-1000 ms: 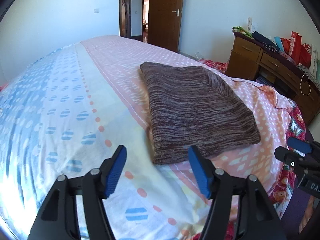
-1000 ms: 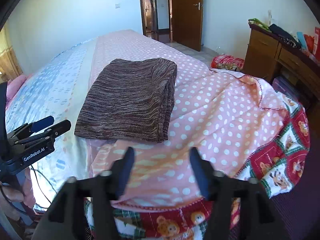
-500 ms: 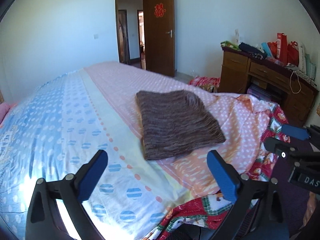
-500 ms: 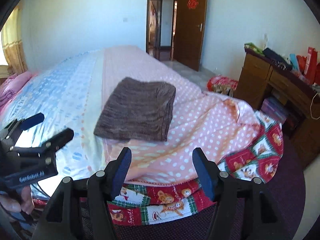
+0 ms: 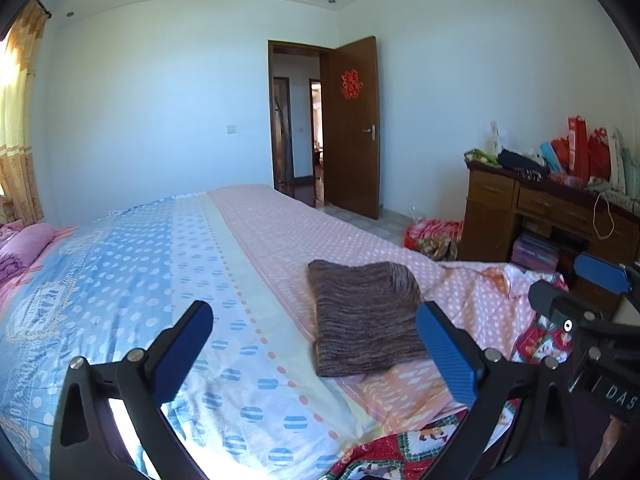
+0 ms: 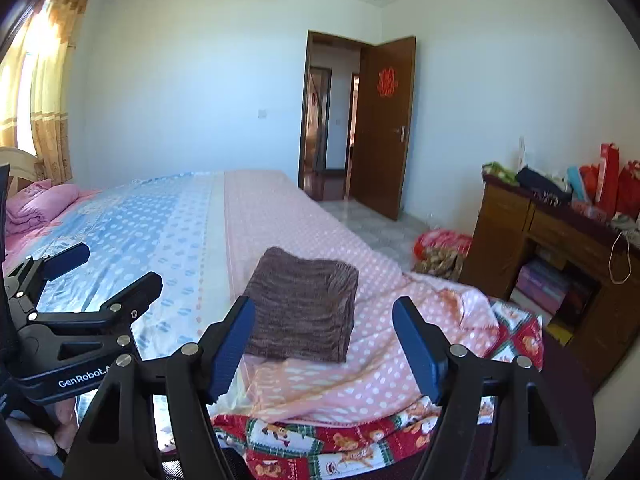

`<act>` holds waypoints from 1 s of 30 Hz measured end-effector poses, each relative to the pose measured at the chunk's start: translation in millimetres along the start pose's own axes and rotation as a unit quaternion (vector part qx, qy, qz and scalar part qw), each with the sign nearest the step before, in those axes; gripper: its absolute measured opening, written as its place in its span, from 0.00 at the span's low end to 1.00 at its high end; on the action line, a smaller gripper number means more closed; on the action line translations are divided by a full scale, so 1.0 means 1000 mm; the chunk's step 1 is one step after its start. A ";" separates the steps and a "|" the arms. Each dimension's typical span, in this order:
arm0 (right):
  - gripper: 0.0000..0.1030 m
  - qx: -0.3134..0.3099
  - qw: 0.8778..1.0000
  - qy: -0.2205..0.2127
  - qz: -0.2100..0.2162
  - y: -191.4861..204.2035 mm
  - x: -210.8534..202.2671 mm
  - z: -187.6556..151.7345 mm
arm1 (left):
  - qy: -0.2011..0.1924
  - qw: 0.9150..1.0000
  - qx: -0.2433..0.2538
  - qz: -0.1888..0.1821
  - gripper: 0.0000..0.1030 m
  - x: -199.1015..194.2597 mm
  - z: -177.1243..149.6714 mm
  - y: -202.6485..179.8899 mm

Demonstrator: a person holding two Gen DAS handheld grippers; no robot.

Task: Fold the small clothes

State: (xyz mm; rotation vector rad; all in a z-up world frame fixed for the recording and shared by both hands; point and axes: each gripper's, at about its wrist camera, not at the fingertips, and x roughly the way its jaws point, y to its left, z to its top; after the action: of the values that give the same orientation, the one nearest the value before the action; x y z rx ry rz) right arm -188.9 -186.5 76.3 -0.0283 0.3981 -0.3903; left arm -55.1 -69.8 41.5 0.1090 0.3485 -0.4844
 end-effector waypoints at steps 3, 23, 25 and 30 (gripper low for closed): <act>0.83 -0.001 1.000 -0.021 -0.003 0.005 -0.010 0.004 | -0.017 1.000 -0.001 0.016 1.00 -0.006 0.003 0.000; 0.84 0.019 0.999 -0.035 -0.018 0.003 -0.004 0.002 | -0.038 0.998 0.013 0.040 1.00 -0.014 0.002 -0.002; 0.84 0.019 0.999 -0.033 -0.017 0.003 -0.004 0.002 | -0.038 0.998 0.013 0.041 1.00 -0.014 0.002 -0.003; 0.84 0.013 0.999 -0.027 -0.014 0.005 -0.002 0.001 | -0.034 0.999 0.009 0.041 1.00 -0.014 0.002 -0.002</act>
State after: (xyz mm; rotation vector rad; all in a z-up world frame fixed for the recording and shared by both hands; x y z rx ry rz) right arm -188.3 -181.7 77.5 -0.0197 0.3396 -0.4221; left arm -66.5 -65.7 48.0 0.1232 0.2711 -0.4087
